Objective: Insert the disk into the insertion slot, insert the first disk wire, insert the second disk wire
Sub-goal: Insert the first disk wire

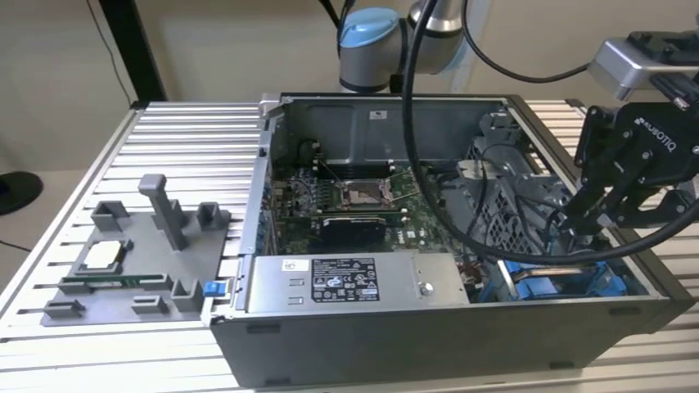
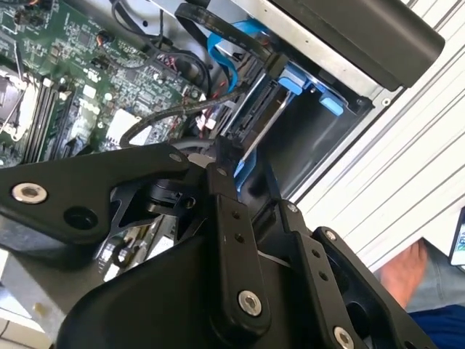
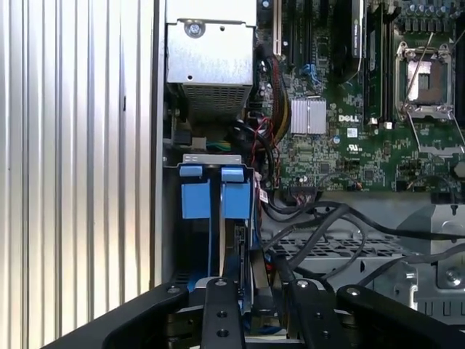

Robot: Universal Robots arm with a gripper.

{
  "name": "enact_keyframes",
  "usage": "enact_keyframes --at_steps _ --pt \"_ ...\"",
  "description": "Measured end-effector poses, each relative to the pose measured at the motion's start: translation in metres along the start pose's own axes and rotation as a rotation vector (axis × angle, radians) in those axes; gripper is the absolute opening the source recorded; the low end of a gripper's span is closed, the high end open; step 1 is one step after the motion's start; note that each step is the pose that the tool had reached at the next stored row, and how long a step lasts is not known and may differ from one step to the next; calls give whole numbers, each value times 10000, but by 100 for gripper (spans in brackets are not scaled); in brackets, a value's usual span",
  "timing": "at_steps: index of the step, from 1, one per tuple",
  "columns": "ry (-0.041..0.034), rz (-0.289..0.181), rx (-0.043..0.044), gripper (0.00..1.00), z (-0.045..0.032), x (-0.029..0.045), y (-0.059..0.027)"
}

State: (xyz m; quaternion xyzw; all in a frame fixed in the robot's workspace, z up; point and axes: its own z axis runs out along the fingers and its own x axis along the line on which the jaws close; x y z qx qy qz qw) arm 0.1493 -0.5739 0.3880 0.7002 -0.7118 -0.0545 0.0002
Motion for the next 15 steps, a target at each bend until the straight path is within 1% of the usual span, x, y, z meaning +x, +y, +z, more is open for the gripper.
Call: enact_keyframes --at_steps 2,4,5,8,9,10,12,13,15 --pt "-103 -11 -3 100 11 7 17" --pt "-176 -18 -4 100 15 19 19" --pt "-238 -24 -5 100 18 21 19" --pt "-548 -57 -13 100 32 23 23" --pt "-623 -72 -15 100 38 23 24" --pt "-676 -87 -17 100 43 24 25" --pt "-757 -111 -20 100 50 24 26" --pt "-772 -113 -20 100 50 24 27" --pt "-774 -115 -21 100 50 24 27"
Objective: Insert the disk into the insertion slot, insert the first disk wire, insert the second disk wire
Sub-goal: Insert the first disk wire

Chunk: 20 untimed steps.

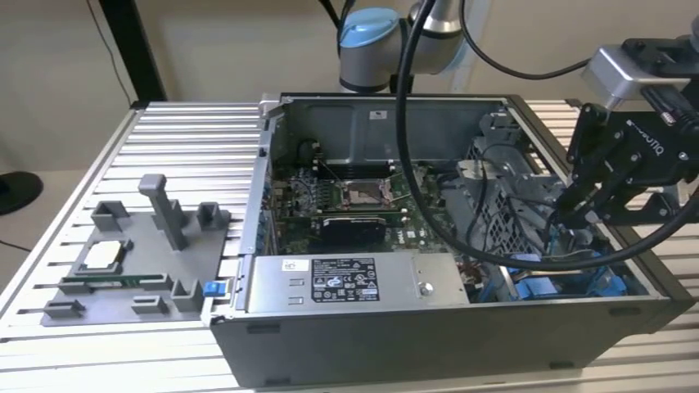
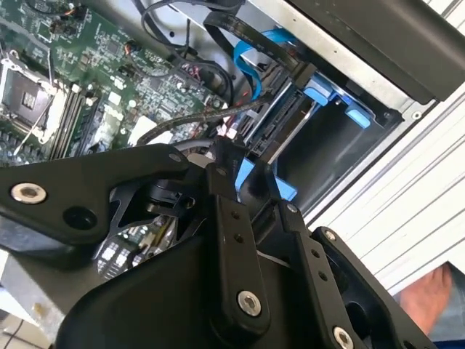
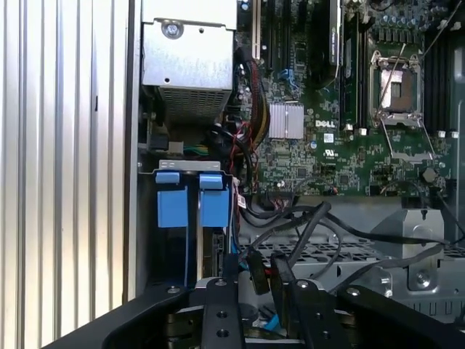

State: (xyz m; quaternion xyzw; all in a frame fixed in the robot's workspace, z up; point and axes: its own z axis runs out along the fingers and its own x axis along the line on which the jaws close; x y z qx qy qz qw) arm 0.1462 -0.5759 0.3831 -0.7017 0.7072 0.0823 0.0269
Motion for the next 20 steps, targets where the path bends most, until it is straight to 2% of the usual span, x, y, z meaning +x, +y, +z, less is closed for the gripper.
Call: enact_keyframes --at_steps 4,5,20 --pt "0 0 0 100 0 1 0" --pt "-1 0 0 0 0 1 0" --pt "4 0 0 0 2 1 0"
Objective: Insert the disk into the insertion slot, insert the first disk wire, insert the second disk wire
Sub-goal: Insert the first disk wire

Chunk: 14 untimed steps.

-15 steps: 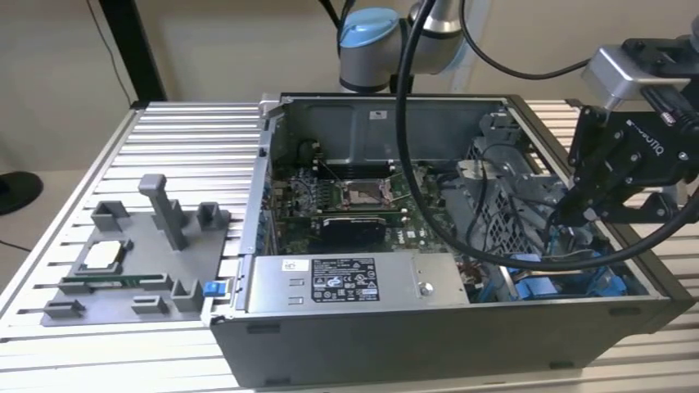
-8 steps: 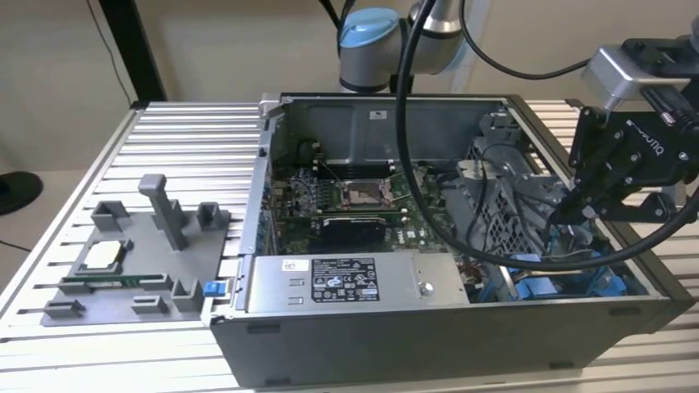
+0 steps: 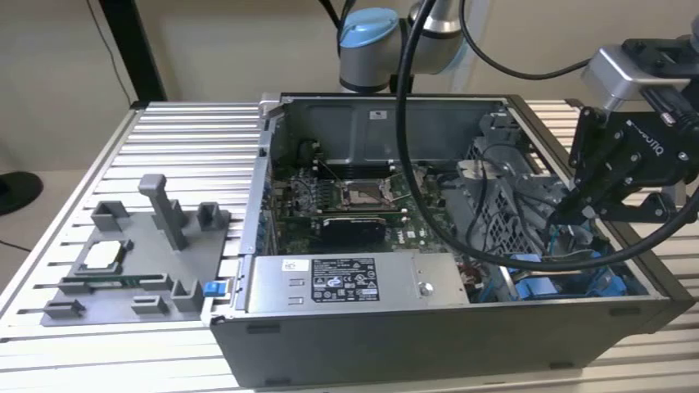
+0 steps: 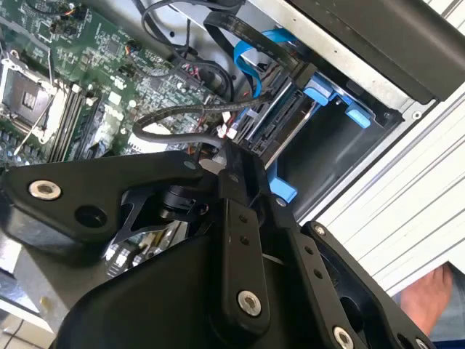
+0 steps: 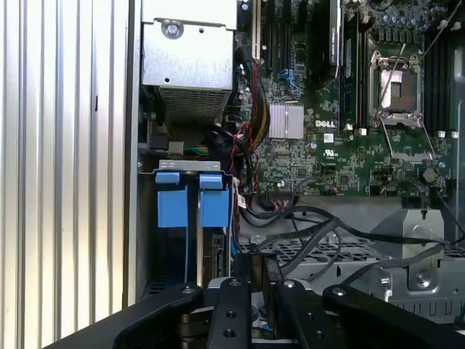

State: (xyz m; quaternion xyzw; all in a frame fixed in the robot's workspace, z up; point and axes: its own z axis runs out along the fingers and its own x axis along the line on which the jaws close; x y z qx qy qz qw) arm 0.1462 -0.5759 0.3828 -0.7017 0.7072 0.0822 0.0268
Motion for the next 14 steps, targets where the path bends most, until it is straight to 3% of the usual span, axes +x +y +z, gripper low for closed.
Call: enact_keyframes --at_steps 3,14 --pt "28 -6 50 0 27 4 -5" --pt "170 -63 492 0 119 21 -24"
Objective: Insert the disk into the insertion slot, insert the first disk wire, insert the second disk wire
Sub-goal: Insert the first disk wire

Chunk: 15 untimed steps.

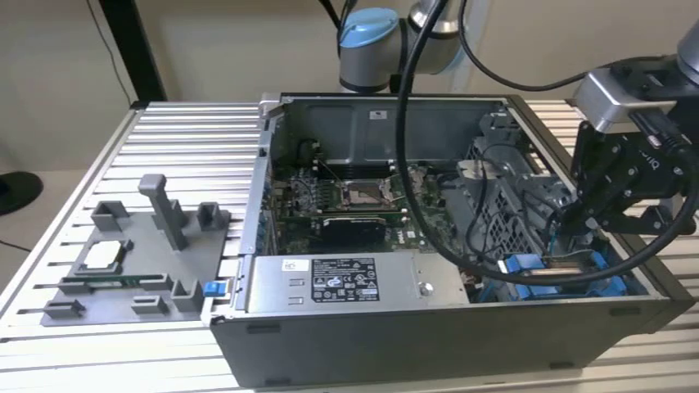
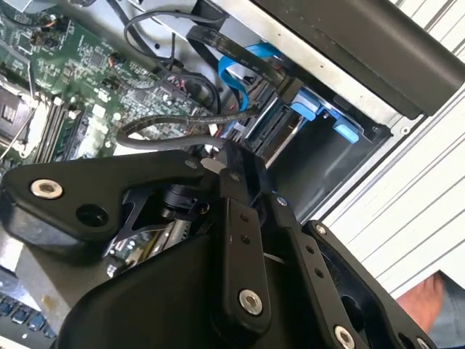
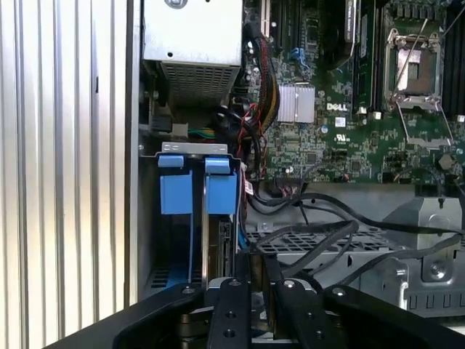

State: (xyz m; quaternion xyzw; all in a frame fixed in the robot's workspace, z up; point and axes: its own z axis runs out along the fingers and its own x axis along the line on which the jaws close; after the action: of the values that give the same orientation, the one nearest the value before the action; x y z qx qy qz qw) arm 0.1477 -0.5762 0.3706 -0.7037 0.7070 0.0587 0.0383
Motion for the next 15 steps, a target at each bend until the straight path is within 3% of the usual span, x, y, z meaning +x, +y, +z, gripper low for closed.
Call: enact_keyframes --at_steps 4,9,11,15 --pt "77 -14 119 0 31 15 -11" --pt "436 -9 185 0 53 33 -19" --pt "541 -1 233 0 66 37 -20" --pt "599 93 298 0 101 43 -25"
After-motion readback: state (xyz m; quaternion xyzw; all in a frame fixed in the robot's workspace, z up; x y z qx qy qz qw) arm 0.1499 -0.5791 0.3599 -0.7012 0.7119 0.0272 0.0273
